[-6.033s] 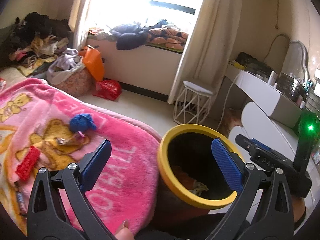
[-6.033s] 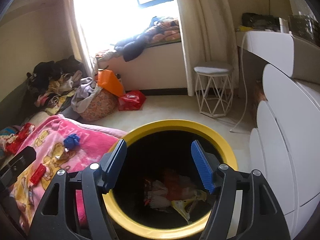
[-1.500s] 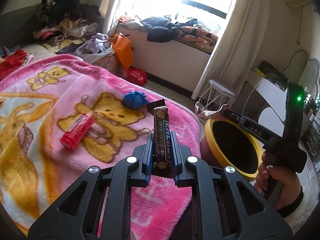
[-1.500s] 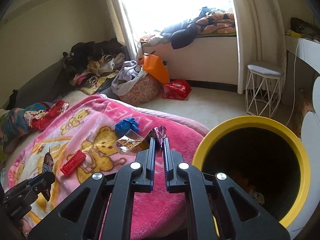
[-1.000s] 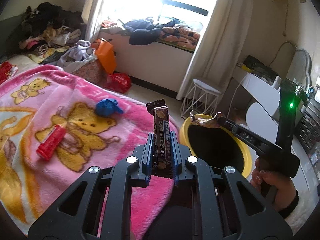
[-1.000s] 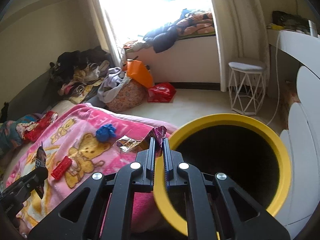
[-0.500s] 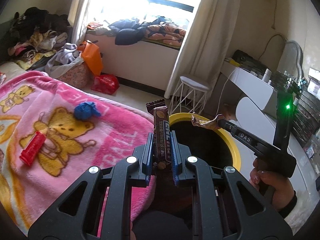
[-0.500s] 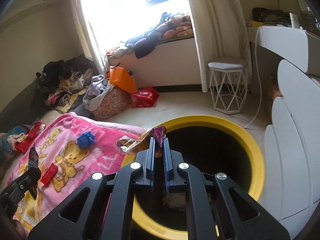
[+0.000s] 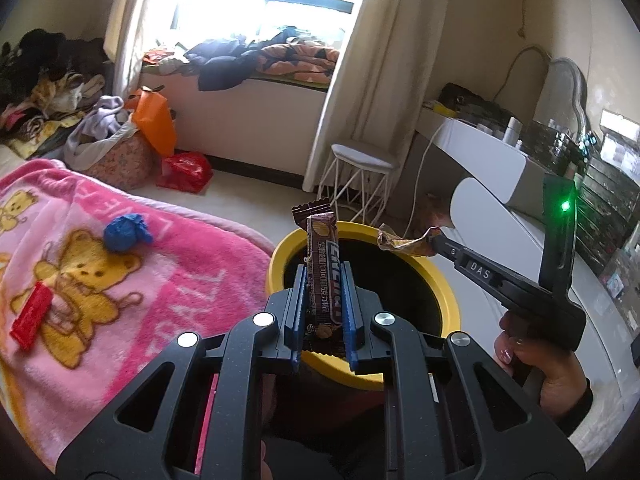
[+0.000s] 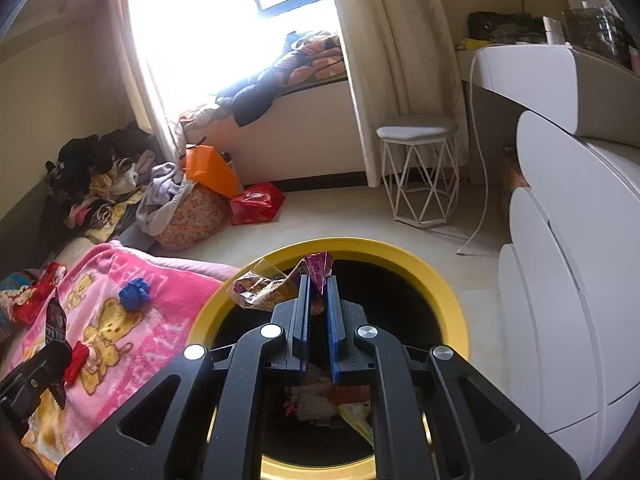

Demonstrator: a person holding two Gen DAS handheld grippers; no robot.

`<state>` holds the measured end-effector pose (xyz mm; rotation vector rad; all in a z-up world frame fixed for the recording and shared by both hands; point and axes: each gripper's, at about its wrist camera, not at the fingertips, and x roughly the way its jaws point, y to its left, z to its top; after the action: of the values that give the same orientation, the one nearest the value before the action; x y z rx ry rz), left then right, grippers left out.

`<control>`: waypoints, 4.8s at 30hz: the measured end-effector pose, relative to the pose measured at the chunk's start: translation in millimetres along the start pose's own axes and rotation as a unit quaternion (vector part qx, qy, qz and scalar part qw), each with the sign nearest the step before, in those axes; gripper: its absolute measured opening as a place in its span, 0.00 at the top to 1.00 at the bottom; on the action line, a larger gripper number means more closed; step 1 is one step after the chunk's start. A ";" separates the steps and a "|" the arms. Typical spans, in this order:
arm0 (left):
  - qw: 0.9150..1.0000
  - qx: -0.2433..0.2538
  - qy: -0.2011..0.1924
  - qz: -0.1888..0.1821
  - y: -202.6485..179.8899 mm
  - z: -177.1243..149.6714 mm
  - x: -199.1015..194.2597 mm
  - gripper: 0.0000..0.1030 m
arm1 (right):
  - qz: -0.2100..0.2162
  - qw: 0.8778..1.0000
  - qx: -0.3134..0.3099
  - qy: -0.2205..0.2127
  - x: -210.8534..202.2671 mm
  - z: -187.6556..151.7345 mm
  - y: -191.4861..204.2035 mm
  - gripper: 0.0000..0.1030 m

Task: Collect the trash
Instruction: 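Carry the chocolate bar and foil wrapper over the yellow bin with both tools, then open both tools to drop the bar and wrapper into the bin, then move both open tools back over the red can and blue cloth, then grasp the red can with the left tool while the right tool grasps the blue cloth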

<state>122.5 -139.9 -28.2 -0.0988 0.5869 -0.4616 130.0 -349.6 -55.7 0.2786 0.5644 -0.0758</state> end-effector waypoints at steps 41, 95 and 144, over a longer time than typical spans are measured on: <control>0.996 -0.001 0.076 -0.042 -15.8 0.4 106.1 0.89 | -0.011 0.999 0.021 0.040 25.1 -4.8 -41.4 0.83; 0.980 -0.063 -0.043 0.184 167.1 -13.2 -37.9 0.10 | 0.163 0.972 -0.168 0.018 53.5 5.5 184.2 0.25; 0.963 -0.160 0.042 0.213 253.1 -56.5 -24.4 0.74 | 0.227 0.948 -0.193 0.111 102.7 -55.8 241.1 0.98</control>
<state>172.3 99.4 -118.1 -0.2556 0.7421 0.0519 223.1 -102.0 -98.3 0.0274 0.7128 0.5143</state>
